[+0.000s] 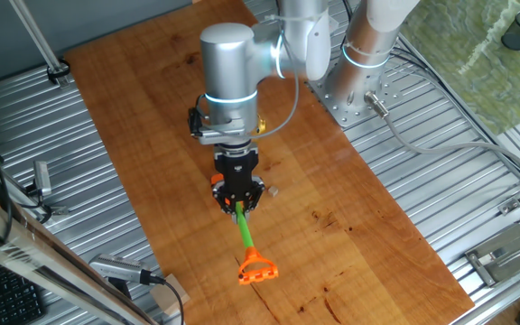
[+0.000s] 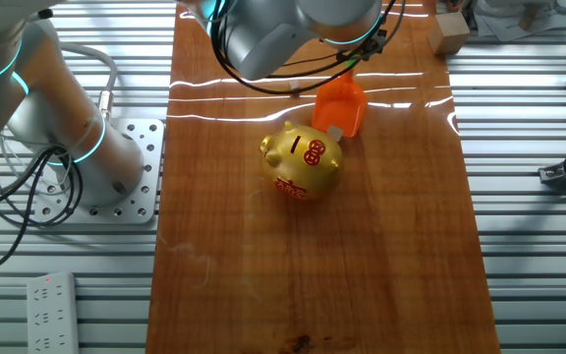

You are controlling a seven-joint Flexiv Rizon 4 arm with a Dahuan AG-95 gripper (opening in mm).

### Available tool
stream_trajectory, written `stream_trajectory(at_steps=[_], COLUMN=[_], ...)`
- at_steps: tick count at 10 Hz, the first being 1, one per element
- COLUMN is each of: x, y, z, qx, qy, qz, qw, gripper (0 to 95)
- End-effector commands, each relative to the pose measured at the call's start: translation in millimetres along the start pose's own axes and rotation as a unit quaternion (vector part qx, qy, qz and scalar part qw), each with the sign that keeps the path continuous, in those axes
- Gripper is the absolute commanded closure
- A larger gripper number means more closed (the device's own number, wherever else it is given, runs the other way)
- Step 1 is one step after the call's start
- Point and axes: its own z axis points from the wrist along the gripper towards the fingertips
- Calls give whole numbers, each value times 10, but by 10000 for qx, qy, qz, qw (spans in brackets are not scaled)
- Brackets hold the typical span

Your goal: Use a shovel to scoop up an object

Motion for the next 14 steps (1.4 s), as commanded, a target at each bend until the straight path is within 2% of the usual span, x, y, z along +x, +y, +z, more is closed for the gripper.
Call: stream_trajectory(at_steps=[1, 14], x=[14, 277], y=[0, 45], z=[-10, -94], qx=[7, -24], qy=[7, 53], qz=[-12, -192], qw=[10000, 9998], gripper=[950, 950])
